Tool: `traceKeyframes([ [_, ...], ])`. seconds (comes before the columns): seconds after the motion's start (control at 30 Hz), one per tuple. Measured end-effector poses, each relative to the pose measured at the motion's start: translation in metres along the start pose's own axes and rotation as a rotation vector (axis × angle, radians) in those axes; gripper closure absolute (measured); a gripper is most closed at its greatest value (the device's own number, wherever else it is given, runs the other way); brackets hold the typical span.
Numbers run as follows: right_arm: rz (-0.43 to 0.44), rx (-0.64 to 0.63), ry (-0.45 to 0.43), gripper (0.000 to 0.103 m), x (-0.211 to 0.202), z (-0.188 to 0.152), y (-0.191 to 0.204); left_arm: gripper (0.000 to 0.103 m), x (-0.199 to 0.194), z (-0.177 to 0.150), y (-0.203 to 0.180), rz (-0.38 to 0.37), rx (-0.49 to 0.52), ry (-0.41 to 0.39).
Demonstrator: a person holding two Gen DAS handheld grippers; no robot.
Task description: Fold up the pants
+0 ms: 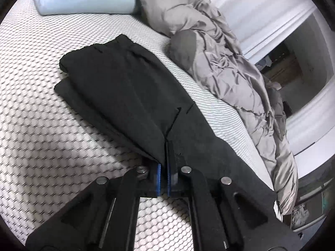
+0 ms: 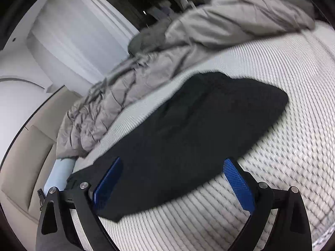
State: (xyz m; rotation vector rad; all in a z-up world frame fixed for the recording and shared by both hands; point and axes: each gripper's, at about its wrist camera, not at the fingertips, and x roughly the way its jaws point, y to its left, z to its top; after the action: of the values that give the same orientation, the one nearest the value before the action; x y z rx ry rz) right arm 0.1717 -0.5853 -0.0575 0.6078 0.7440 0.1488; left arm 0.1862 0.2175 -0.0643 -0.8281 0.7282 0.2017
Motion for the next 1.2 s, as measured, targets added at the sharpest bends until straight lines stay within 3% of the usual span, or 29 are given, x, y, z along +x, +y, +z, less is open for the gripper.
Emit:
traceKeyframes([
  [0.1,0.057,0.074,0.127,0.005,0.025,-0.004,-0.016,0.102,-0.002,0.003,0.002,0.002,-0.014,0.013],
  [0.23,0.14,0.149,0.079,0.005,0.045,0.009,-0.024,0.102,-0.005,0.002,0.003,0.025,0.005,0.018],
  [0.27,0.172,0.184,0.049,0.013,0.049,0.014,-0.027,0.102,-0.005,0.003,0.003,0.028,0.001,0.021],
  [0.3,0.183,0.224,0.028,0.037,0.053,0.017,-0.031,0.102,-0.005,0.002,0.004,0.031,0.0,0.024],
  [0.33,0.165,0.252,0.024,0.053,0.057,0.018,-0.035,0.102,-0.006,0.002,0.004,0.031,0.0,0.027],
  [0.37,0.128,0.27,0.023,0.082,0.061,0.018,-0.037,0.102,-0.008,0.002,0.005,0.029,-0.004,0.027],
  [0.4,0.091,0.269,0.02,0.091,0.062,0.016,-0.038,0.102,-0.01,0.002,0.006,0.026,-0.003,0.029],
  [0.5,0.088,0.251,-0.029,0.099,0.041,0.011,-0.029,0.101,-0.027,0.0,0.006,0.035,0.03,0.025],
  [0.6,0.129,0.185,-0.078,0.1,0.007,0.003,-0.02,0.101,-0.051,-0.005,0.007,0.057,0.076,0.014],
  [0.87,0.145,0.143,-0.051,0.1,-0.044,-0.053,-0.026,0.1,-0.092,-0.036,0.039,0.112,0.143,0.029],
  [0.93,0.116,0.219,-0.013,0.098,-0.044,-0.071,-0.041,0.095,-0.098,-0.04,0.054,0.125,0.107,0.017],
  [1.07,0.11,0.295,-0.097,0.092,-0.06,-0.072,-0.051,0.063,-0.114,-0.035,0.063,0.201,0.07,-0.044],
  [1.13,0.052,0.225,-0.209,0.07,-0.075,-0.067,-0.045,0.045,-0.131,-0.032,0.063,0.156,0.062,-0.104],
  [1.17,0.026,0.212,-0.252,0.041,-0.08,-0.068,-0.046,0.034,-0.135,-0.031,0.062,0.147,0.058,-0.119],
  [1.2,0.002,0.187,-0.327,0.026,-0.087,-0.069,-0.045,0.027,-0.138,-0.031,0.06,0.145,0.057,-0.125],
])
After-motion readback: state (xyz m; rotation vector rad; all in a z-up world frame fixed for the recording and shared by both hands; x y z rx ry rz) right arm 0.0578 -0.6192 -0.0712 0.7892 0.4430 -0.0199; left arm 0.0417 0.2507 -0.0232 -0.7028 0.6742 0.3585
